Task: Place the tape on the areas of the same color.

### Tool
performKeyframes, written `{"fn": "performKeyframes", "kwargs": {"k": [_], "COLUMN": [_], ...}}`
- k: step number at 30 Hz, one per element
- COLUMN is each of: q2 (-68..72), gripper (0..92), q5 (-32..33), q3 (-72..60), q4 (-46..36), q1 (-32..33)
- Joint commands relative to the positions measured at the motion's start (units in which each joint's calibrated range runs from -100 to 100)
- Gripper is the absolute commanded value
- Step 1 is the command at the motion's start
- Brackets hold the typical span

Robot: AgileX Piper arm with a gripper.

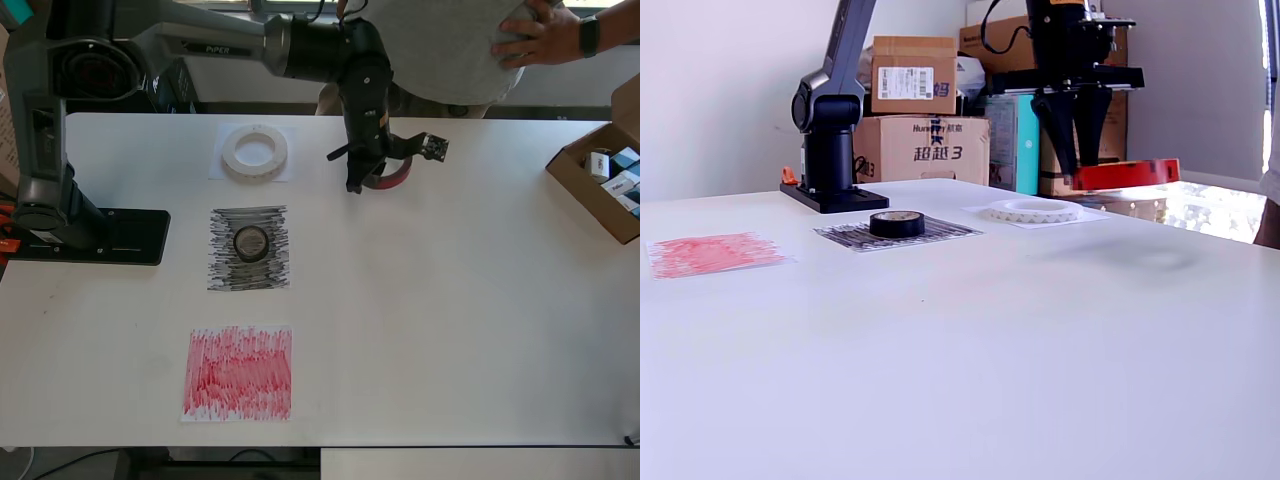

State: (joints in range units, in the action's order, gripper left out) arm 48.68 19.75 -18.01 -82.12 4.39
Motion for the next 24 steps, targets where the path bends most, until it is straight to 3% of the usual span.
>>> {"fn": "performKeyframes", "kwargs": {"k": [1, 15, 24], "q2": [-0.69, -1.06, -14.35], "gripper": [0.0, 0.0, 0.0], "q5": [-4.51, -21.05, -31.53], "q3": [-0.03, 4.88, 20.06], "q4": [-1.17, -3.80, -3.03], "q1": [-4.93, -22.85, -30.82]}}
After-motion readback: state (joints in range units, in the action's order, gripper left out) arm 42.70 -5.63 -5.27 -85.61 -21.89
